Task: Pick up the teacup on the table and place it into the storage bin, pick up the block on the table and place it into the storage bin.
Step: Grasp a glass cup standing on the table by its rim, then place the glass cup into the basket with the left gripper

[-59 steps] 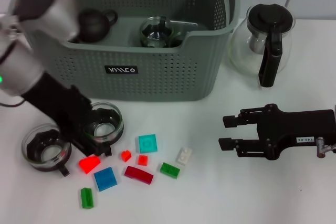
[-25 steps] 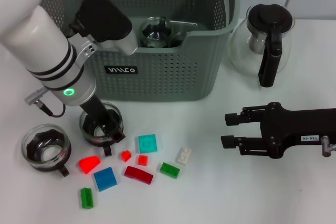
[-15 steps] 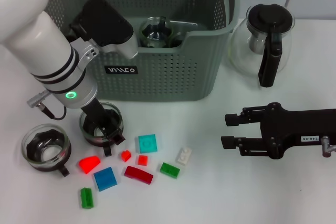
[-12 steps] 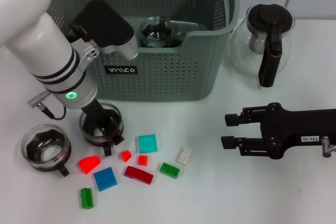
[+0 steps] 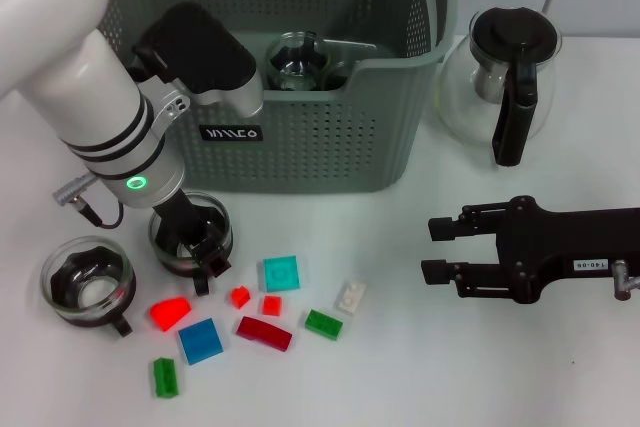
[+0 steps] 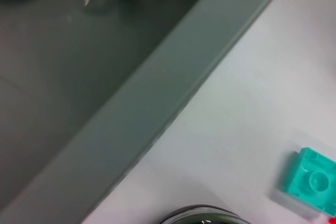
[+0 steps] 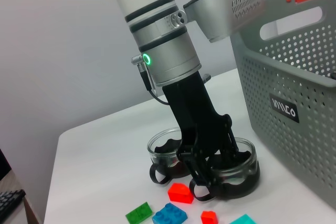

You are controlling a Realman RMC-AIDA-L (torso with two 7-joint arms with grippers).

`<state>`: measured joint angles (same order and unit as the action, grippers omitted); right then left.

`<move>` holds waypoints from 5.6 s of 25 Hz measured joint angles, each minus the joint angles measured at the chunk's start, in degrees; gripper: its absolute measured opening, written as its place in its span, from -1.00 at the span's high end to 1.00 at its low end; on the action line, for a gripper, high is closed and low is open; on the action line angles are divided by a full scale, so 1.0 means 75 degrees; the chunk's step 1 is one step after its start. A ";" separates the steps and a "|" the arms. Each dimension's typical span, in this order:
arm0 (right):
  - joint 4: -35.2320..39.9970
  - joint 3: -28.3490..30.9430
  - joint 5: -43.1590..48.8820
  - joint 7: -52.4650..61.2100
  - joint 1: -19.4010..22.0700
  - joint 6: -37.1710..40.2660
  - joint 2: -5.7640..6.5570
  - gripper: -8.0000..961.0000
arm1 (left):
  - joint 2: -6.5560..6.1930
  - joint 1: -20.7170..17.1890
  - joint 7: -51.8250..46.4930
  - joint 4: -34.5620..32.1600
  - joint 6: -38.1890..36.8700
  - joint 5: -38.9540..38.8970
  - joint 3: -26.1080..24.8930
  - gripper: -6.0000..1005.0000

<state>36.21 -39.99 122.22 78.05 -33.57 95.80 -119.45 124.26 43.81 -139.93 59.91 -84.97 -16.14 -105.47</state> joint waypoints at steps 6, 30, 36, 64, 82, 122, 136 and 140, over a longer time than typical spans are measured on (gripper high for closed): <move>0.0000 0.0000 -0.0004 0.0000 0.0000 0.0000 0.0009 -0.24 | 0.0016 0.0002 -0.0068 0.0042 0.0085 0.0046 0.0084 0.25; -0.0071 0.0000 -0.0007 0.0000 -0.0024 0.0072 0.0080 -0.24 | -0.0010 -0.0505 0.0506 0.2364 -0.2245 -0.0167 -0.0359 0.92; -0.0077 0.0001 -0.0007 0.0000 -0.0032 0.0082 0.0083 -0.24 | -0.0028 -0.0564 0.1382 0.3458 -0.3622 -0.0389 -0.1685 0.92; -0.0063 -0.0051 0.0009 0.0179 -0.0069 0.0294 0.0114 -0.24 | -0.0747 -0.0596 0.4599 0.3034 -0.4322 -0.3843 -0.5951 0.92; -0.0071 0.0022 -0.0013 0.0122 -0.0075 0.0496 0.0082 -0.24 | -0.0844 0.0782 0.2451 0.0762 0.1304 -0.3988 -0.3451 0.92; -0.0083 0.0047 -0.0207 0.0093 0.0059 0.0517 0.0071 -0.24 | -0.0533 0.2509 0.2284 -0.3996 0.6158 -0.1527 -0.1294 0.87; -0.0083 0.0047 -0.0205 0.0093 0.0054 0.0524 0.0094 -0.24 | -0.0149 0.1283 0.1695 -0.1300 0.5112 -0.1773 -0.1467 0.04; -0.0077 0.0047 -0.0205 0.0093 0.0057 0.0560 0.0104 -0.24 | -0.0024 0.0202 0.1665 0.1017 0.4193 -0.2682 -0.1708 0.05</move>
<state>35.63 -39.64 120.68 78.75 -33.14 100.00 -118.67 124.08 45.32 -127.45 67.54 -53.52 -36.26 -118.28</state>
